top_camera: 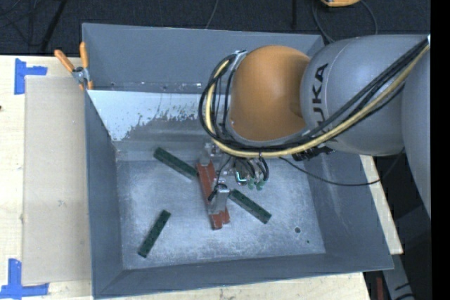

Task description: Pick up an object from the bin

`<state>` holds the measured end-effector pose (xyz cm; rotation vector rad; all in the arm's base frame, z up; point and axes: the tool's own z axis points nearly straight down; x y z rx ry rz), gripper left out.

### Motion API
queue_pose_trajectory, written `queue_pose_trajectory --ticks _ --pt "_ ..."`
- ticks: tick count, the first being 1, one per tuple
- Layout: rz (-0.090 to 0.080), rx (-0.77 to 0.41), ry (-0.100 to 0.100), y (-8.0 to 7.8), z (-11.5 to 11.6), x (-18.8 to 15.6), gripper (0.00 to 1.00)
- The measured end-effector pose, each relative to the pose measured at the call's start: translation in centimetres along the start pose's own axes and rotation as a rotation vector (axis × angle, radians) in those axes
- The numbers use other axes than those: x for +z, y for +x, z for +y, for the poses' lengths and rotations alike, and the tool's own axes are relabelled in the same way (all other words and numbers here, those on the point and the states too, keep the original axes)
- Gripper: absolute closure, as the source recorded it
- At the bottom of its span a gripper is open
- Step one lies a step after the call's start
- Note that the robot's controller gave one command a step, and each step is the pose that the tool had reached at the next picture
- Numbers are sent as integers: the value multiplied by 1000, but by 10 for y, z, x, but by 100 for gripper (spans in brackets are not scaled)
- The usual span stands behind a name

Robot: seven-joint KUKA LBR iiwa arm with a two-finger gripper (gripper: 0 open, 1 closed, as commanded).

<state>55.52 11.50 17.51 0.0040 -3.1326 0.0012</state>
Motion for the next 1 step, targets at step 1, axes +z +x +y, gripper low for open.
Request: queue_pose_trajectory --ticks 1 --pt "-7 -108 -2 -14 -51 105 0"
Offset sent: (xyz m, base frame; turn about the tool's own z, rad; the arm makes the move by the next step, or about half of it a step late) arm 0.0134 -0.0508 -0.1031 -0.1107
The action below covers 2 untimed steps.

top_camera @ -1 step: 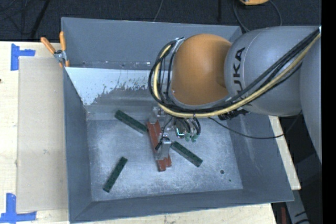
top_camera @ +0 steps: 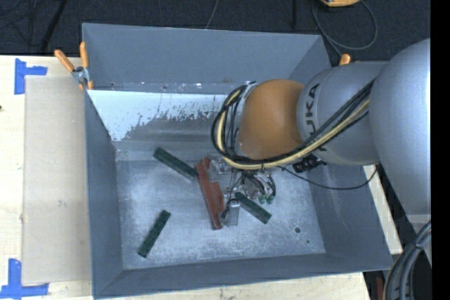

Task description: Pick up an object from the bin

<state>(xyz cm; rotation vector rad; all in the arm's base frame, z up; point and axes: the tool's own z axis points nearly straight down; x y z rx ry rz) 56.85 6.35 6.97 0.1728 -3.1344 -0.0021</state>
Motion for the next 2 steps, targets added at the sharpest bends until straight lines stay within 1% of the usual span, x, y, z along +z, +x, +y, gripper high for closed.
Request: queue_pose_trajectory --ticks 1,2 --pt "-5 -62 1 25 33 -1 0" --pt "-9 -3 -4 -14 125 -52 0"
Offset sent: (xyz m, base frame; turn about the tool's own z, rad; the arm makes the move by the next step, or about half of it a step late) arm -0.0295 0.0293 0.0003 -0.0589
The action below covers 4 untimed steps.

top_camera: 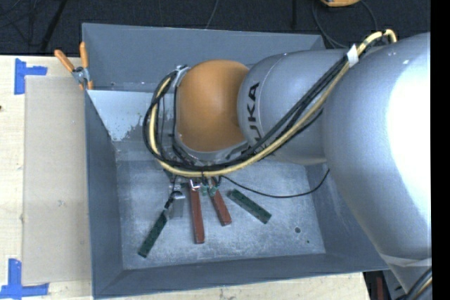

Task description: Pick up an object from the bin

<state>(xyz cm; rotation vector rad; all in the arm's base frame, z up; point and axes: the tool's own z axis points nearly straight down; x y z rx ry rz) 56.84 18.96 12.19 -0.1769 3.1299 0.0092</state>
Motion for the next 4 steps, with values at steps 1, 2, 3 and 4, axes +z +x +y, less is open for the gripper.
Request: queue_pose_trajectory --ticks 1,2,3,4 --pt "8 -129 7 25 -90 53 0" --pt "10 -134 5 40 -97 52 0" --pt "8 -131 4 39 -97 52 100" --pt "-2 -157 6 26 -108 -111 100"
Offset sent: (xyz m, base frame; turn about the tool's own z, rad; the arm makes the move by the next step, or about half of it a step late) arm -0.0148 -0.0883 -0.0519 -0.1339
